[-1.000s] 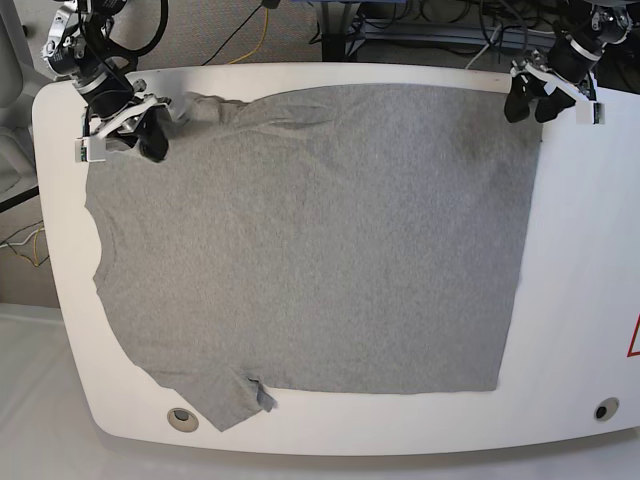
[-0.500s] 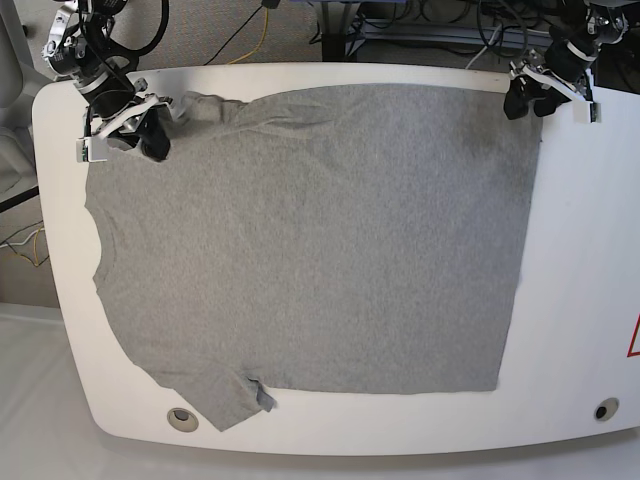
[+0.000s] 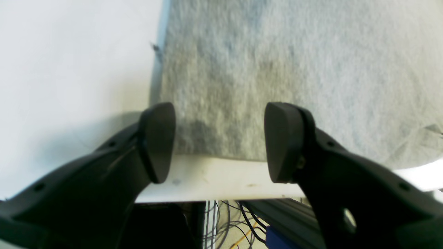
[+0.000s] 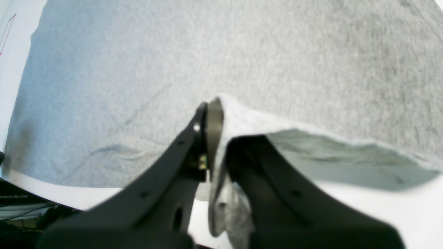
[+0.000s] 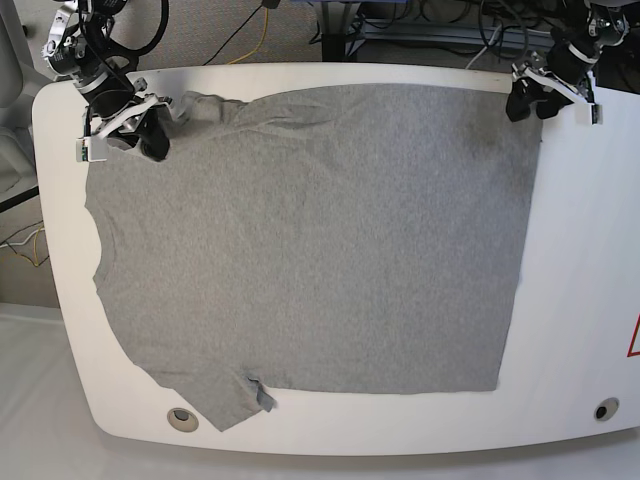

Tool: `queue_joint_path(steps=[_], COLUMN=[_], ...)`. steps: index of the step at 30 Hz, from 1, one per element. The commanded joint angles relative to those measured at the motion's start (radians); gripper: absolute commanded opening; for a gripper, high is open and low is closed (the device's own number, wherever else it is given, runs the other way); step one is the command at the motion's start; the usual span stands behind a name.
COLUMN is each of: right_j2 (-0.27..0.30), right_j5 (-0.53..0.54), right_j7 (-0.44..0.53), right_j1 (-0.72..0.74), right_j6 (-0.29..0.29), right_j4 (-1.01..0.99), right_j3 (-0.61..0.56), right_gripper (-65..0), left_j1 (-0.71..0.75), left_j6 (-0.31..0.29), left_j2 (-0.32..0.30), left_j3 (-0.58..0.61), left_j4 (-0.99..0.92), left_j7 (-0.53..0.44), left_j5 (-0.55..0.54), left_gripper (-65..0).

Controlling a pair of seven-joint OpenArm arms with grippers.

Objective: Fold the T-shirt properly
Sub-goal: 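Pull the gripped shoulders apart and toward the robot to flatten, then hold the shoulder edges and adjust the left gripper's grip on the shirt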

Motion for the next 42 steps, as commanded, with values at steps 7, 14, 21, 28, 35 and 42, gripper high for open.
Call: queue_joint_path(steps=[7, 14, 21, 28, 35, 42], right_j2=[0.011, 0.011, 0.011, 0.011, 0.011, 0.011], right_j5=[0.019, 0.017, 0.017, 0.018, 0.015, 0.012], right_j7=[0.019, 0.019, 0.019, 0.017, 0.018, 0.020], right_j1=[0.000, 0.002, 0.001, 0.002, 0.000, 0.002], right_j6=[0.005, 0.004, 0.005, 0.006, 0.006, 0.010], right_j4=[0.022, 0.024, 0.024, 0.023, 0.022, 0.024], right_j3=[0.008, 0.008, 0.009, 0.009, 0.004, 0.002], right_gripper=[-65.0, -65.0, -65.0, -65.0, -65.0, -65.0], left_j1=[0.004, 0.018, 0.017, 0.014, 0.015, 0.016], left_j6=[-0.009, -0.011, -0.009, -0.008, -0.015, -0.011], left_j2=[-0.010, -0.010, -0.008, -0.008, -0.006, -0.002], left_j3=[-0.016, -0.021, -0.020, -0.008, 0.015, 0.027], left_j4=[0.016, 0.015, 0.010, 0.009, 0.023, 0.041], left_j7=[-0.020, -0.018, -0.013, 0.015, 0.046, 0.047], left_j5=[0.001, -0.010, -0.011, -0.013, -0.020, 0.008], left_gripper=[-26.8, -26.5, -26.4, -29.9, -33.3, -42.5])
